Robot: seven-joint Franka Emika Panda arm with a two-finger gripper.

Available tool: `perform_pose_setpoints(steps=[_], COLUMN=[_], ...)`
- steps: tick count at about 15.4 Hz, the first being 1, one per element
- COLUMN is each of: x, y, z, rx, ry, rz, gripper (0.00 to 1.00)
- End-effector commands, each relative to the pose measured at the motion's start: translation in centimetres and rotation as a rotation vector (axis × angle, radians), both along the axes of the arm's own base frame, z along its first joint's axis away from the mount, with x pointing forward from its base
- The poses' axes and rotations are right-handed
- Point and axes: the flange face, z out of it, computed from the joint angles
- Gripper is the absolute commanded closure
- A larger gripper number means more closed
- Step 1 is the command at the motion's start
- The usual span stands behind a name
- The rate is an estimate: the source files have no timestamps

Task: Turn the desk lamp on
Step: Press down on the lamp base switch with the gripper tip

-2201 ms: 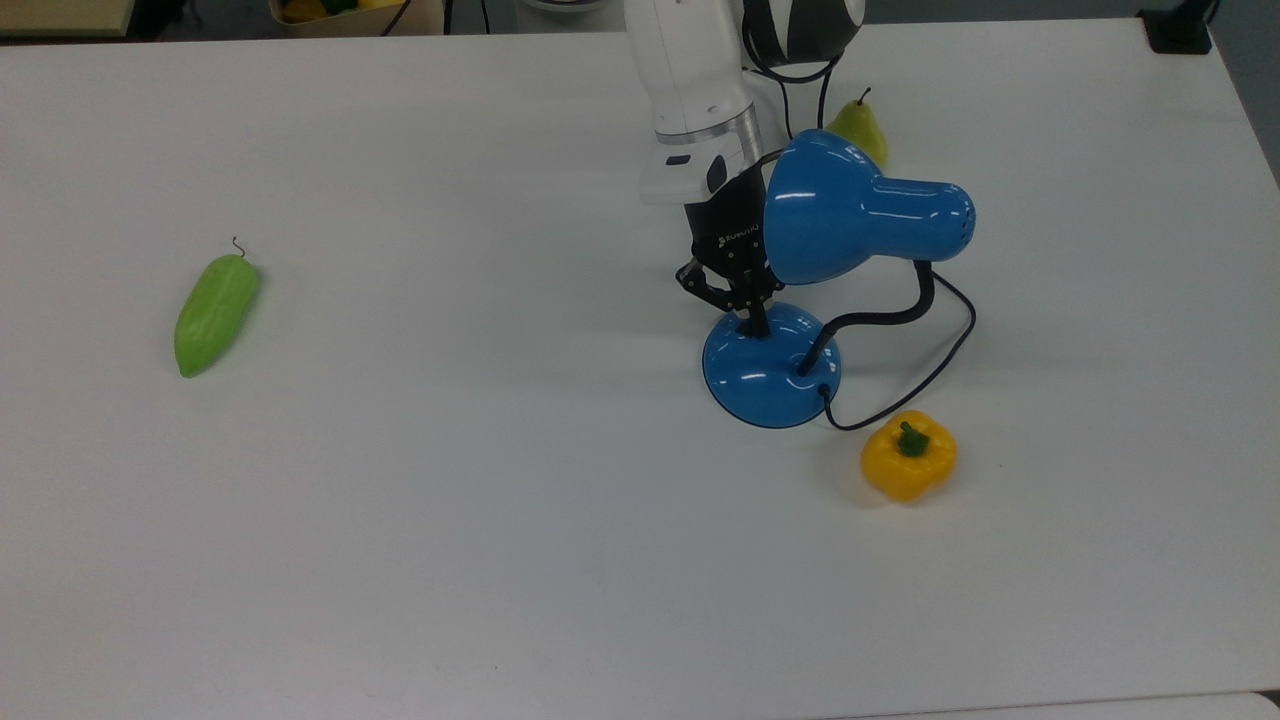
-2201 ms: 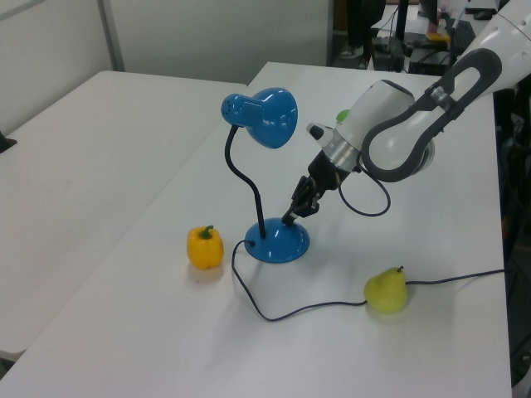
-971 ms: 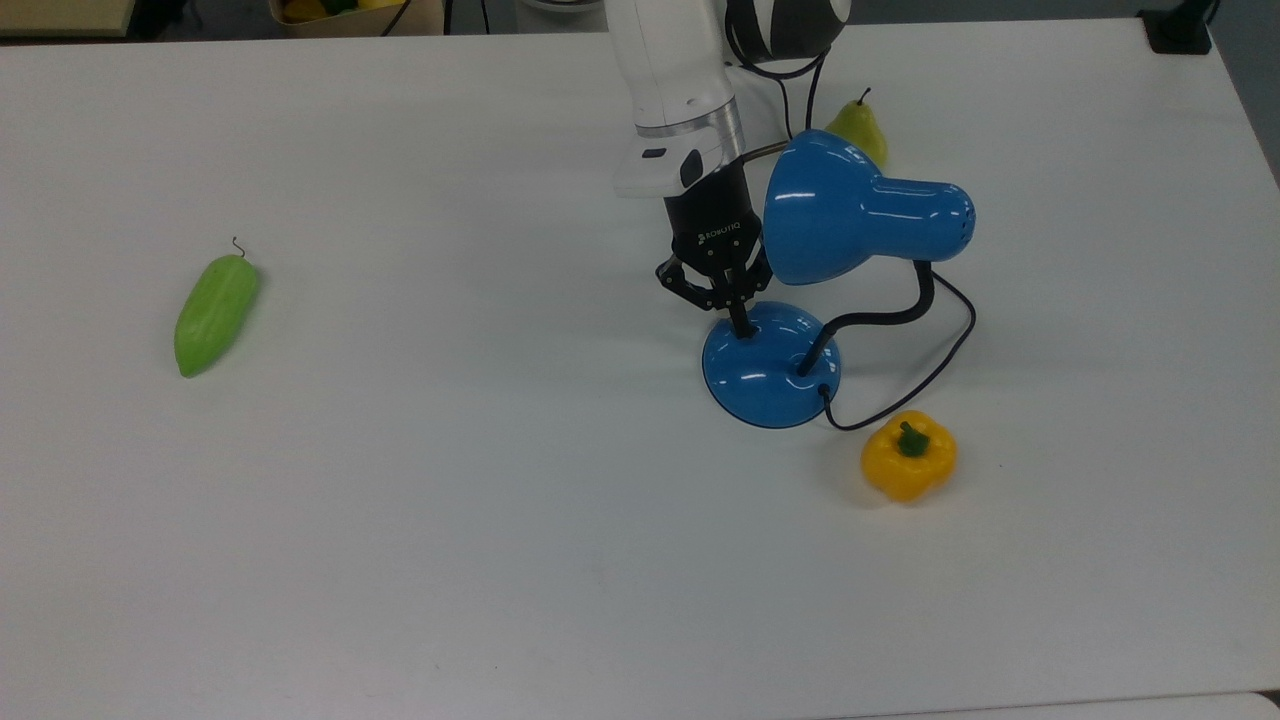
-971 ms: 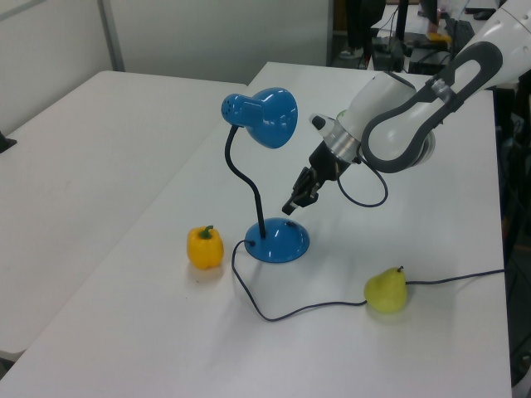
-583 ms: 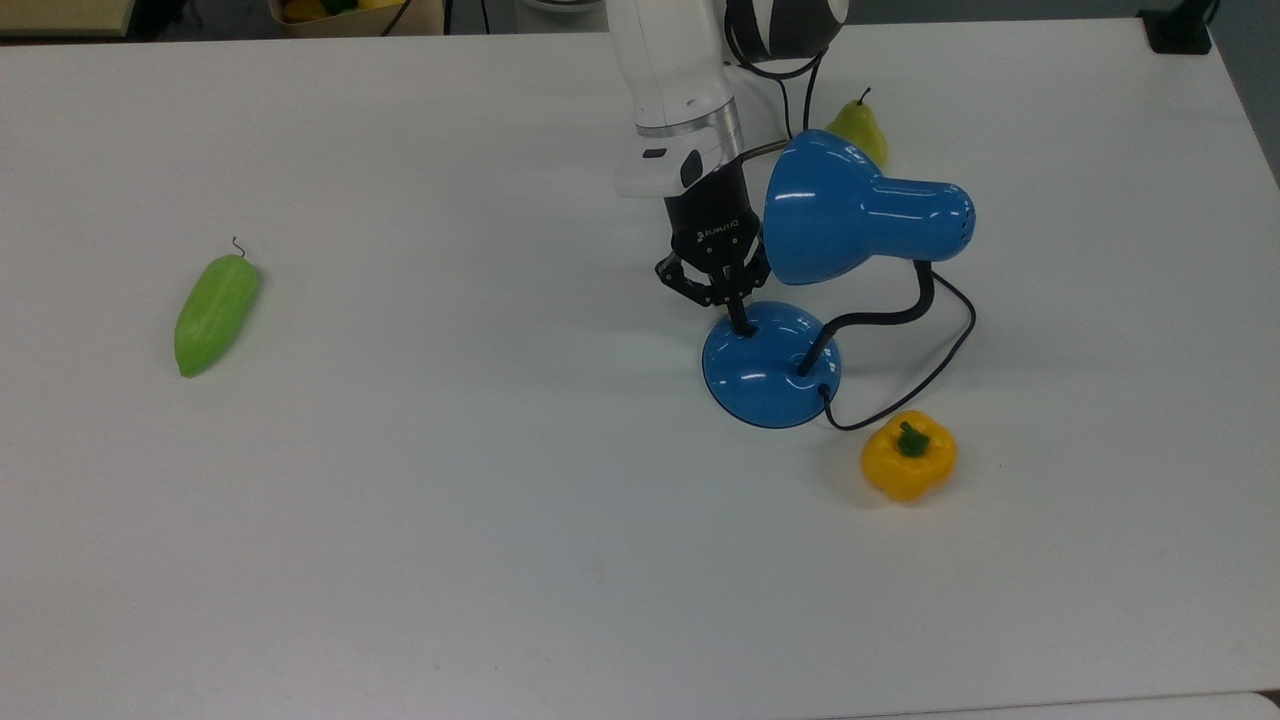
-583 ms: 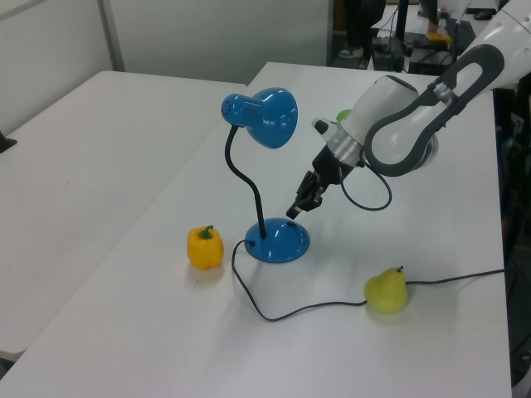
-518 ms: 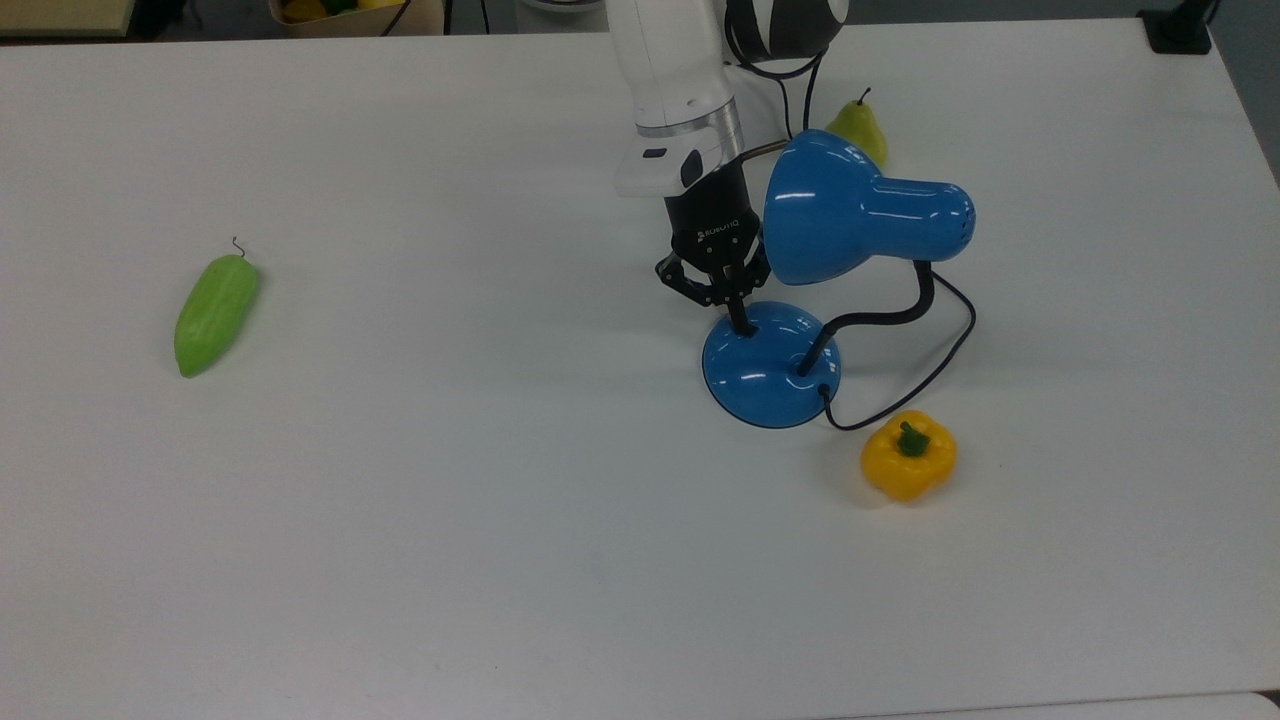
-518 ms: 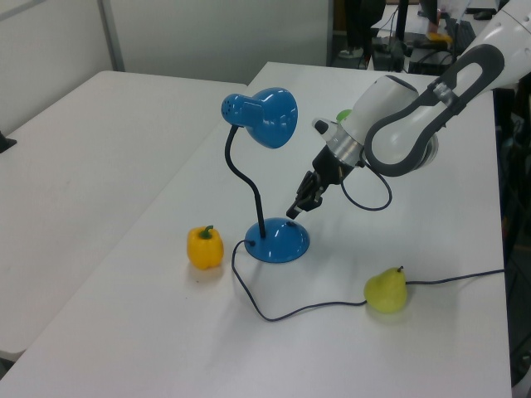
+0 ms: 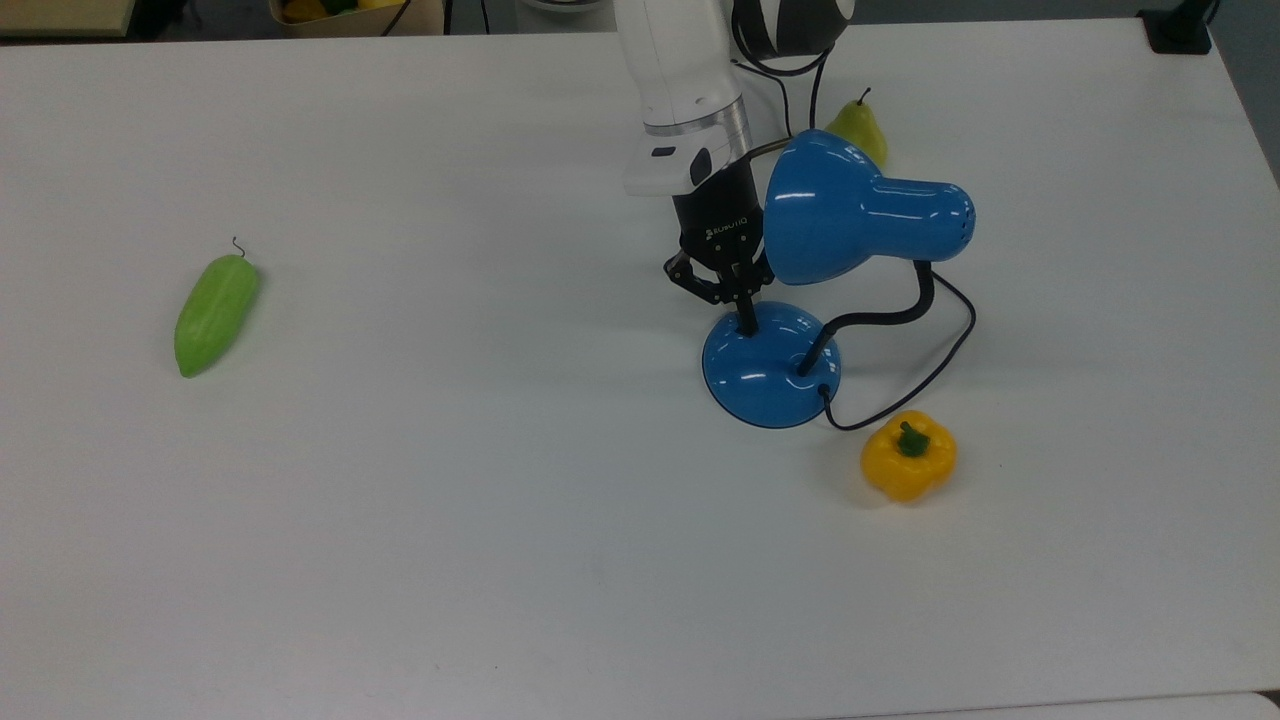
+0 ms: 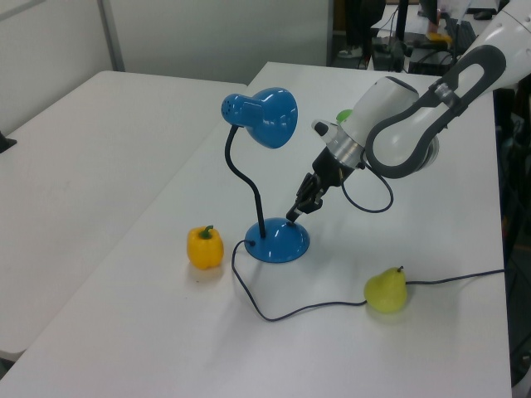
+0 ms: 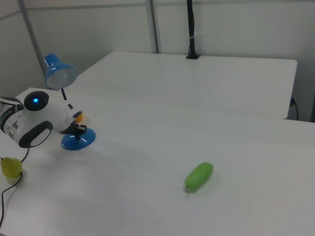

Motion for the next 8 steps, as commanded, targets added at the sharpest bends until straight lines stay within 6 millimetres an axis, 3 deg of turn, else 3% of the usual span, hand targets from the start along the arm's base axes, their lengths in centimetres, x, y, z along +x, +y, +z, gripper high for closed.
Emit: perform_pose_setpoints(steps=[1,8], x=[-0.6,-0.3], y=[0.3,0.4], z=[0.5,-0.4], rx=[0.012,0.009], ry=[-0.008,0.002], rz=[-0.017,-0.016], gripper=[1.0,1.0])
